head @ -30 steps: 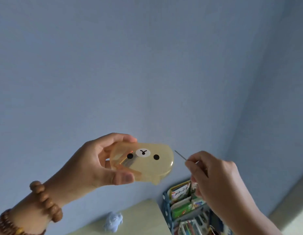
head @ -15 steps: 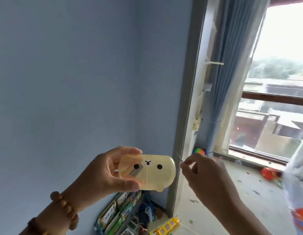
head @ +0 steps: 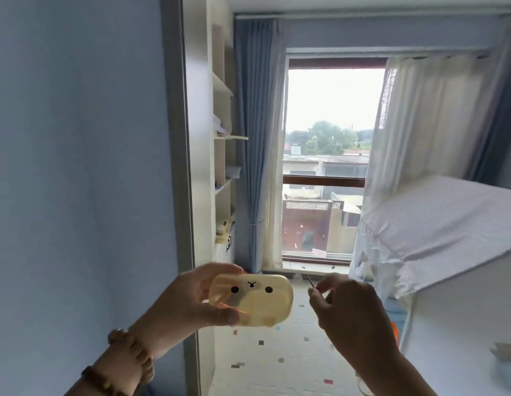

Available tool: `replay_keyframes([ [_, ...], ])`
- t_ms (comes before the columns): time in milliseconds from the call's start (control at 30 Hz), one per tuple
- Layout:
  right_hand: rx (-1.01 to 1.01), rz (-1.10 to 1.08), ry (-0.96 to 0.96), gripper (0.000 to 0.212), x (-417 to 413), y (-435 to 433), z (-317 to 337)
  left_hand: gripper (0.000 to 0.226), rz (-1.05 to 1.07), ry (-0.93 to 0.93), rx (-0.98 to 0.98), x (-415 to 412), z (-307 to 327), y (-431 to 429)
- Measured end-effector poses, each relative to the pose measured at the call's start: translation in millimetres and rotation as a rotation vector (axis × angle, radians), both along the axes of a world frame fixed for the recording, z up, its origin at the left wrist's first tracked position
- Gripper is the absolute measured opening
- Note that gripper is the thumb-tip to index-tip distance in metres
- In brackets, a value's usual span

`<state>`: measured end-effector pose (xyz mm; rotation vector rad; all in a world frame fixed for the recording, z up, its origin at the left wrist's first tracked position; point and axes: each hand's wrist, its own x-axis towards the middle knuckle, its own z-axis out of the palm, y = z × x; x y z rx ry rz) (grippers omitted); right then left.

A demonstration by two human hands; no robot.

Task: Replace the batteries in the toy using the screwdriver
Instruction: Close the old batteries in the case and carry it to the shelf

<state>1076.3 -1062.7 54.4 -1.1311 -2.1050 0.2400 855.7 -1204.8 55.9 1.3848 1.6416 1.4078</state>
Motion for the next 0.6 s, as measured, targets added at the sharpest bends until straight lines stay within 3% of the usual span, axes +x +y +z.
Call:
replay_keyframes([
  [300, -0.037, -0.045, 0.039, 0.018, 10.9, 99.8, -16.2, 0.081, -0.031, 0.06, -0.006, 1.4, -7.4, 105.3],
  [600, -0.063, -0.117, 0.026, 0.023, -74.1, 230.3, -30.4, 0.082, -0.048, 0.079, 0.039, -87.9, -22.0, 242.3],
])
